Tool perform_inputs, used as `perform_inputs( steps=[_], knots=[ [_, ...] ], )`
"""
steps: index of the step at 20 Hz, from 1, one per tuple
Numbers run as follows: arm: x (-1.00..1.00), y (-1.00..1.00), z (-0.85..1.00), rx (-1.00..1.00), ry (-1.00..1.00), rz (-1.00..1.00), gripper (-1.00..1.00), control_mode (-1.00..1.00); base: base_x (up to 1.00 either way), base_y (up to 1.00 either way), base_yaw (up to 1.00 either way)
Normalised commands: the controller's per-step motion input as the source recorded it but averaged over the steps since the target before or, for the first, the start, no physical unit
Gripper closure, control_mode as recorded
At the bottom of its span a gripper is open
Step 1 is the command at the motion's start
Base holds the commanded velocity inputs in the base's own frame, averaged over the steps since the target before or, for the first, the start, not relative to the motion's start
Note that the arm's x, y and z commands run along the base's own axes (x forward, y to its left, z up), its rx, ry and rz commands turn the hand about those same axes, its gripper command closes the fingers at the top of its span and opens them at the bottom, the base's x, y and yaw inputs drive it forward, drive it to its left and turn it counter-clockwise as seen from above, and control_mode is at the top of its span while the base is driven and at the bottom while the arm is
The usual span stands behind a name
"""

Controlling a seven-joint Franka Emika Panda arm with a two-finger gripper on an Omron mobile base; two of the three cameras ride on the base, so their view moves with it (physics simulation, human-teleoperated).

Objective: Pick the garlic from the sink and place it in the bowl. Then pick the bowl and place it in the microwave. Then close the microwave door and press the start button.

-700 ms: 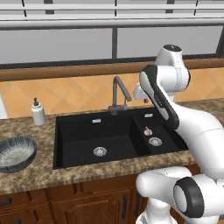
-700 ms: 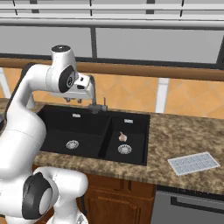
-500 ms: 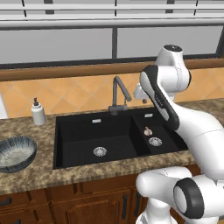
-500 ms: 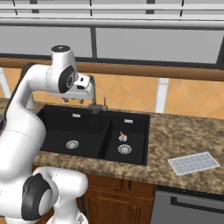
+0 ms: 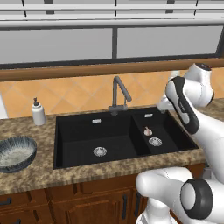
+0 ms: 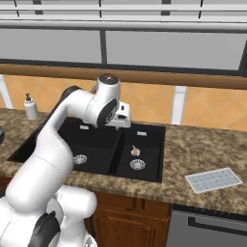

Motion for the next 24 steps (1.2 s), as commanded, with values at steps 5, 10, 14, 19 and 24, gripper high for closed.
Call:
perform_inputs(
  steps=[5, 10, 14, 19, 24],
  knots=[
    [0.10, -0.86, -0.53, 0.02, 0.05, 0.09, -1.00, -1.00, 0.00, 0.00, 0.00],
    [0.43, 0.00, -0.57, -0.05, 0.13, 0.05, -1.00, -1.00, 0.00, 0.00, 0.00],
    [0.46, -0.02, -0.34, 0.00, 0.00, 0.01, -1.00, -1.00, 0.00, 0.00, 0.00],
    [0.36, -0.18, -0.25, 0.07, 0.05, -0.06, -1.00, -1.00, 0.00, 0.00, 0.00],
    [0.30, -0.03, -0.29, 0.06, 0.04, -0.13, -1.00, -1.00, 0.00, 0.00, 0.00]
  ],
)
